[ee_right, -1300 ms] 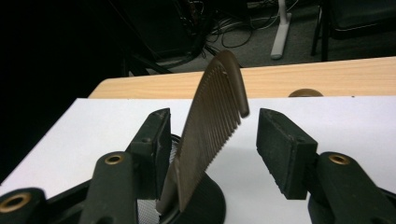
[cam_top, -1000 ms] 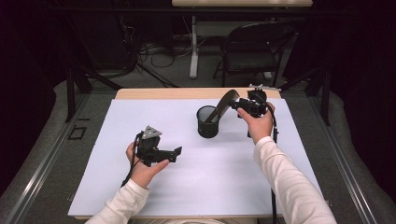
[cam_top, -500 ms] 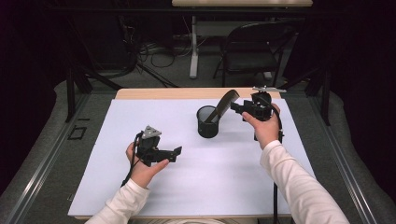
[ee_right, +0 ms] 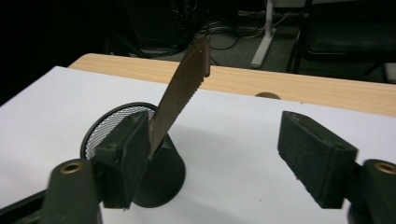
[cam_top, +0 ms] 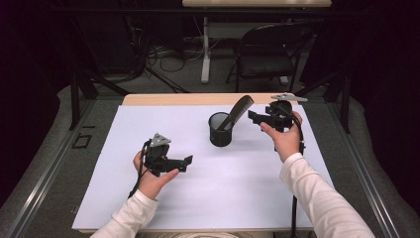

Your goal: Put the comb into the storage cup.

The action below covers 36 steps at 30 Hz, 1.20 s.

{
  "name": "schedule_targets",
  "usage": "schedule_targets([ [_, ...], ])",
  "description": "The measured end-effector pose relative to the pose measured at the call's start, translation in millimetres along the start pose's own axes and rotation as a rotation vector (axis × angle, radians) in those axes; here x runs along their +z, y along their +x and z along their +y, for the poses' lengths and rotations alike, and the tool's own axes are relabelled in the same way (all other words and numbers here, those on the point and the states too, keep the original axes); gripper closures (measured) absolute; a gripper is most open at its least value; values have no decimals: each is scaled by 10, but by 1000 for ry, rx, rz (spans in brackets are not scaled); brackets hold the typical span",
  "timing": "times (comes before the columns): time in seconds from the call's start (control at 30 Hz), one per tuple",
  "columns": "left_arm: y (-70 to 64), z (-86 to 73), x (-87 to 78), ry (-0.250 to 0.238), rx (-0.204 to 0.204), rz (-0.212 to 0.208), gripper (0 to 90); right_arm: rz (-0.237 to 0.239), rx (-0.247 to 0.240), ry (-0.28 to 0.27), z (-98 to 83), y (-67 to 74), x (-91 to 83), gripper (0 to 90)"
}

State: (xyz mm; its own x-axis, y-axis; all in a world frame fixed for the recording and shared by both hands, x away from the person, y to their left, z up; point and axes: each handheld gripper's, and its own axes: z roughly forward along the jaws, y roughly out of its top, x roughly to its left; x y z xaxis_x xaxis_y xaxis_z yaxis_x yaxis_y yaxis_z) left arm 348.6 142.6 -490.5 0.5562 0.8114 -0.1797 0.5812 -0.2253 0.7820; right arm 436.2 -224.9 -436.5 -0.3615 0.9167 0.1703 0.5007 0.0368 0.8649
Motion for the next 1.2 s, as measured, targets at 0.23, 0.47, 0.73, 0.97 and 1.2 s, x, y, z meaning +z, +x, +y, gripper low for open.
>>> schedule_targets([
  [0.23, 8, 5, -6, 3, 0, -5, 6, -13, -28, 7, 7, 9, -52, 191],
  [0.47, 27, 23, -38, -3, -7, -1, 6, -28, -84, 23, -8, 76, -107, 147],
  [0.73, 104, 76, -114, -1, -26, -24, 12, -26, -87, 14, -19, 176, -203, 60],
  [0.97, 184, 121, -194, -16, -39, -23, 13, -15, -108, 17, -38, 238, -270, 0],
  [1.2, 278, 160, -285, -34, -64, -16, 12, 15, -101, 49, -89, 279, -319, 0],
])
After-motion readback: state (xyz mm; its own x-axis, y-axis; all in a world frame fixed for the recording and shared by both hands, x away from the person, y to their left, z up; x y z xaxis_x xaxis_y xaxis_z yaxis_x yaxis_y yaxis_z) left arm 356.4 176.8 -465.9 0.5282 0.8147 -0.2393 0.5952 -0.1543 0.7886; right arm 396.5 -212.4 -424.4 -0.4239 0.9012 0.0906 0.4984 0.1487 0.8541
